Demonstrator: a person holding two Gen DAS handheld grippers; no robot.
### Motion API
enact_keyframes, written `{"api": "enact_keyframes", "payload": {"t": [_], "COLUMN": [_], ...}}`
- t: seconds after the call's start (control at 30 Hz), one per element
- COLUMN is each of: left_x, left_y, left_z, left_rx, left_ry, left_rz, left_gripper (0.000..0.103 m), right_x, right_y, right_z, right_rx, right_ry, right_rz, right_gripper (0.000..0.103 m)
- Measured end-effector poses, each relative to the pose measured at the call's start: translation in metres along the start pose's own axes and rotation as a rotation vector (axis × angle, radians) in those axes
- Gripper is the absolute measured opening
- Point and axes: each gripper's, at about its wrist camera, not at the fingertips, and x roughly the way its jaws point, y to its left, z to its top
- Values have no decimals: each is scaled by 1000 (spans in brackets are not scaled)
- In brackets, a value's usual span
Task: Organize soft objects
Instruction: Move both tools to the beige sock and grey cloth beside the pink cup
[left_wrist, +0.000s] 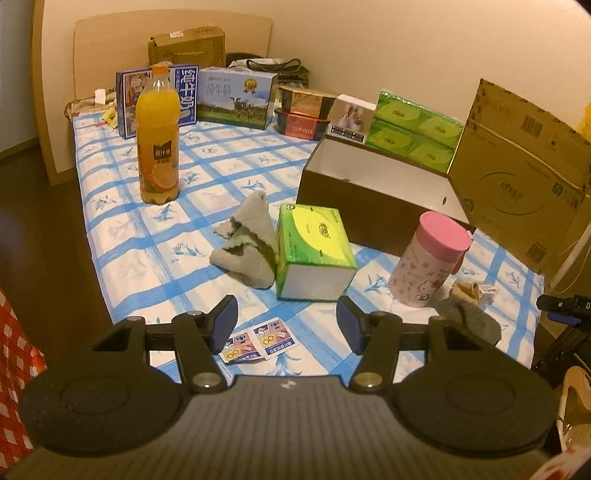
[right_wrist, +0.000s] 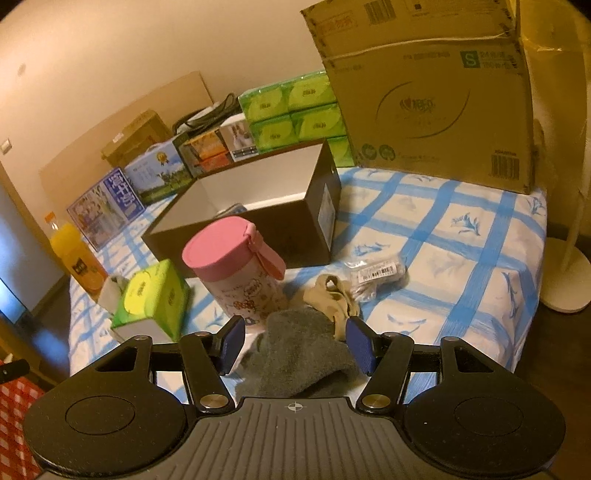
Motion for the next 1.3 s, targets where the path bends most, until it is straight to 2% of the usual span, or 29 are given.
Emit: {"api": "enact_keyframes", "payload": {"t": [0.33, 0.87, 1.3], "left_x": [29, 81, 110], "left_y": [0, 5, 19], "left_z": [-4, 3, 6], "left_rx": [8, 3, -14], "left_ry": [32, 67, 83], "left_rz": [28, 63, 93], "left_gripper": [55, 55, 55], "right_x": [31, 102, 165], "right_y": [-18, -32, -35], "right_z": [-1, 8, 19], "right_rx": [-51, -153, -251], "right_ry": [19, 65, 94], "right_rz": [-30, -25, -51], "right_gripper": [61, 42, 37]}}
